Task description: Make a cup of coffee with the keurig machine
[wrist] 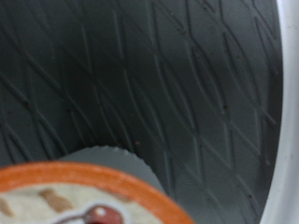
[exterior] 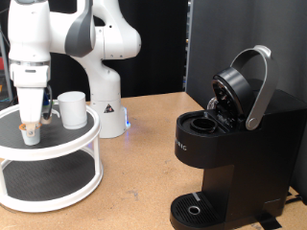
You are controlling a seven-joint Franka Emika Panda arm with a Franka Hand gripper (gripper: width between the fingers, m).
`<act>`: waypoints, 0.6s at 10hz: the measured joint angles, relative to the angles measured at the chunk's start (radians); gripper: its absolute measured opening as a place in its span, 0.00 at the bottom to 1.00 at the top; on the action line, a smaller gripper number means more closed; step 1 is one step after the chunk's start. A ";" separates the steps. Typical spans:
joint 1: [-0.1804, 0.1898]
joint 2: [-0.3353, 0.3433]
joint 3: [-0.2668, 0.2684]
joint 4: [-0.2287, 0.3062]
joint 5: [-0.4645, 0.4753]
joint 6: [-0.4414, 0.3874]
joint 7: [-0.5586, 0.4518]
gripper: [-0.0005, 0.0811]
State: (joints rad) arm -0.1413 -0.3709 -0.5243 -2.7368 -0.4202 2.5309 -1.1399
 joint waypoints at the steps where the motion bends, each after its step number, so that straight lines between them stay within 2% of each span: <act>1: -0.001 0.004 0.000 -0.002 -0.001 0.004 0.000 0.99; 3: -0.003 0.006 0.000 -0.007 -0.002 0.011 0.000 0.99; 4: -0.003 0.006 0.000 -0.009 -0.002 0.011 0.000 0.88; 5: -0.003 0.006 0.000 -0.010 -0.002 0.011 0.000 0.88; 6: -0.003 0.006 0.000 -0.010 -0.002 0.011 0.000 0.65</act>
State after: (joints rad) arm -0.1443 -0.3646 -0.5243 -2.7472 -0.4218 2.5418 -1.1394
